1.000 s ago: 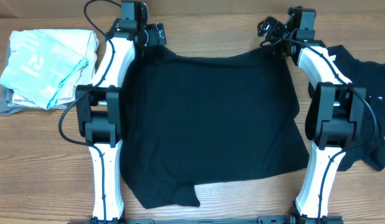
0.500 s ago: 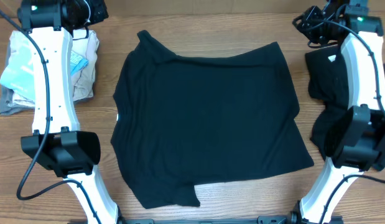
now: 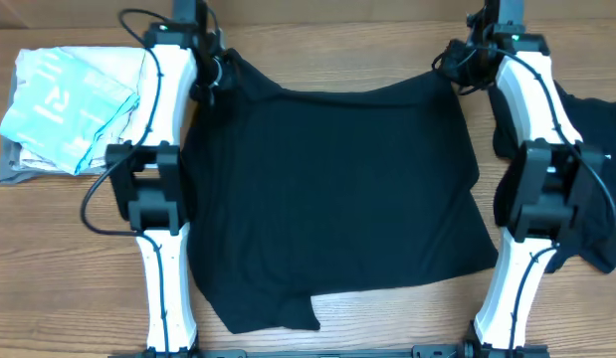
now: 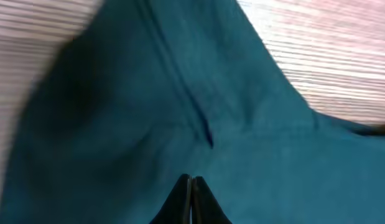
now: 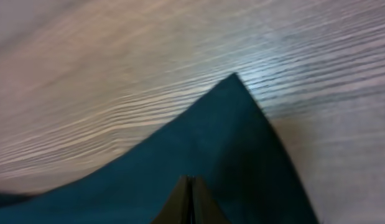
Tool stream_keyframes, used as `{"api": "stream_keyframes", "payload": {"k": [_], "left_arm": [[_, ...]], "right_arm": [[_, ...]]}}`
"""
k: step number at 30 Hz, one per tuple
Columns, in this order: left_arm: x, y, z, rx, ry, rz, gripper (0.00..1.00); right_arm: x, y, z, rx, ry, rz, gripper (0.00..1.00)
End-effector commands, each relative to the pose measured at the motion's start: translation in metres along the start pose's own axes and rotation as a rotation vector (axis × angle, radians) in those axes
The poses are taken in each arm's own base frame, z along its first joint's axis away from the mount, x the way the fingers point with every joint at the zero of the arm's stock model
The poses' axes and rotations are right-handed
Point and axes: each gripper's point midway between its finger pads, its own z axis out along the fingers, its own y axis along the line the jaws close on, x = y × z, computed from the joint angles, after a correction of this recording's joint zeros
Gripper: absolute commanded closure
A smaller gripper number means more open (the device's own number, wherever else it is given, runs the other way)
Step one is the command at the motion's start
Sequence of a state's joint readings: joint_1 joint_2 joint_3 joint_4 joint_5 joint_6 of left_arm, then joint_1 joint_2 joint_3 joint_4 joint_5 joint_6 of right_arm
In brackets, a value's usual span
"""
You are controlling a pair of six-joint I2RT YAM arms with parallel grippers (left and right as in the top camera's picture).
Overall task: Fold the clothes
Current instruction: 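Release the t-shirt and raise both grippers away from it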
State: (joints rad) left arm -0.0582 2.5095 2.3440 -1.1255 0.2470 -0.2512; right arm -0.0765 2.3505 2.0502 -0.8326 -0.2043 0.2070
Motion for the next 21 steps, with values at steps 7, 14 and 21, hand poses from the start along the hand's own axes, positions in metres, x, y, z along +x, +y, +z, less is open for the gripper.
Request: {"api": "stream_keyframes", "payload": {"k": [7,14,21], "left_arm": [[0.0,0.023,0.029,-0.15,-0.001,0.04,0.96],[0.003,0.035,0.035,-0.204,0.006,0.037,0.96],[0.006,0.058,0.064,-0.272,0.019,0.031,0.96]], "right_arm": [[0.011,-0.014,0.059,0.003,0.014,-0.06,0.96],[0.028,-0.02,0.089,0.029,0.049,-0.061,0.96],[0.031,-0.052,0.108,0.185,0.026,-0.037,0.96]]}}
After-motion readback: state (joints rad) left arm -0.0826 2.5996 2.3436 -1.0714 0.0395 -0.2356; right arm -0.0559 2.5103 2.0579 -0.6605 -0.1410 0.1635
